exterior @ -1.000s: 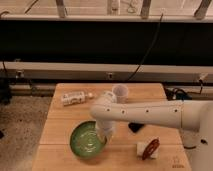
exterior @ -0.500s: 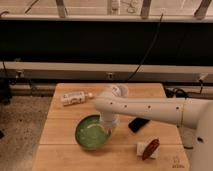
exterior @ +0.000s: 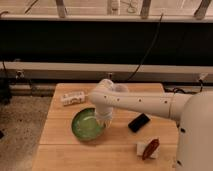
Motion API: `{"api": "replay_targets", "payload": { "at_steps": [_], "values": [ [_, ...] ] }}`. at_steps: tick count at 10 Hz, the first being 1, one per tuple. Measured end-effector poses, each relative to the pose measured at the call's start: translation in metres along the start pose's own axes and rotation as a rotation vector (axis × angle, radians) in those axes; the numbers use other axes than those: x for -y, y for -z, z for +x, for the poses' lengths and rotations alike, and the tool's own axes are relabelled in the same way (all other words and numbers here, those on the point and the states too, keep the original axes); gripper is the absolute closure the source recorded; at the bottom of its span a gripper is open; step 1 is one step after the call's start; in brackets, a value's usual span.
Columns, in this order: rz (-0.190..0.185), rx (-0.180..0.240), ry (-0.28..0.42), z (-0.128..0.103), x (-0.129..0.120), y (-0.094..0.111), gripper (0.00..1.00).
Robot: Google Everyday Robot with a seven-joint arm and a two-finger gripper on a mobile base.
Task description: Drag the ceramic bowl in a circle
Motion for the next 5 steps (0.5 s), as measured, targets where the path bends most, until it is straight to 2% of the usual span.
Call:
{"api": "replay_targets", "payload": {
  "at_steps": [3, 4, 5],
  "values": [
    [0.031, -0.008, 0.115, -0.014, 0.055, 0.004, 1.00],
    [0.039, -0.013, 0.165, -0.025, 0.074, 0.006, 1.00],
    [0.048, -0.015, 0.232, -0.045, 0.093, 0.009, 1.00]
  ]
}}
